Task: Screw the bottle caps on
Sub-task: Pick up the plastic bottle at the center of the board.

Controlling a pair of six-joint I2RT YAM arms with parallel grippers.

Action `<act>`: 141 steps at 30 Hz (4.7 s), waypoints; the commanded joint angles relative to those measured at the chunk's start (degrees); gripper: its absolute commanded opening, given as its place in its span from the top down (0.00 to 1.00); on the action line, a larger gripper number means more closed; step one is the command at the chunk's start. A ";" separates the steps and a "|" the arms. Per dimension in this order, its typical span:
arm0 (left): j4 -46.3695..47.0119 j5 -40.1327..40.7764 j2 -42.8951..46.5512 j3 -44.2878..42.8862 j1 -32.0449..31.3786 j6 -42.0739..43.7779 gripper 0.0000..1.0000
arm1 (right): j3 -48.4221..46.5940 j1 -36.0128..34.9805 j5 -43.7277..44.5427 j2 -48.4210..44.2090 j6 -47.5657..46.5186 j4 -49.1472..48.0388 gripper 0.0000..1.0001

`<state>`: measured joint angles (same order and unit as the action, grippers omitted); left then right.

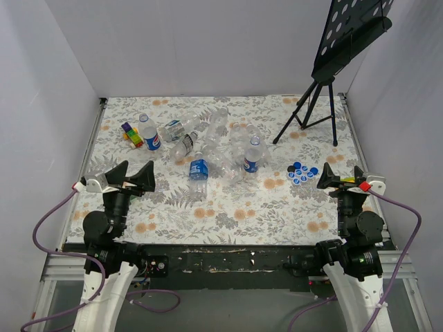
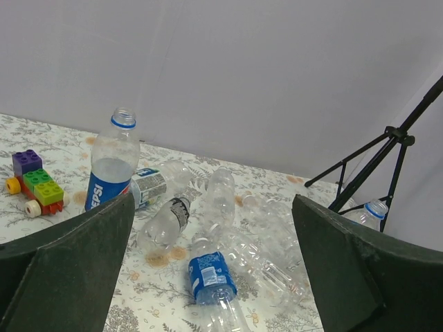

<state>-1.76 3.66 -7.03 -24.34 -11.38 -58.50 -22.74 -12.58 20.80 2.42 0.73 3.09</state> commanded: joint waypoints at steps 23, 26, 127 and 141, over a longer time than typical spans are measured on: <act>-24.68 -9.53 -40.83 -22.14 -0.22 -12.69 0.02 | 0.59 -2.54 -0.93 -5.23 -0.56 -5.20 0.05; -26.89 -13.76 -49.90 -26.19 -1.19 -12.69 0.02 | 0.68 -2.89 -1.63 -5.49 -0.56 -5.46 0.05; -1.76 -21.06 -5.11 0.34 -26.24 23.34 0.92 | -22.33 -3.24 -17.52 41.42 14.75 32.68 0.16; 6.41 -32.74 -15.37 -0.26 -26.15 25.89 0.97 | -34.47 -3.33 -53.81 37.49 8.67 22.59 0.24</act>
<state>0.62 -23.92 -16.97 -21.47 -37.78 -33.82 -52.99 -15.57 -18.41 41.17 10.02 32.40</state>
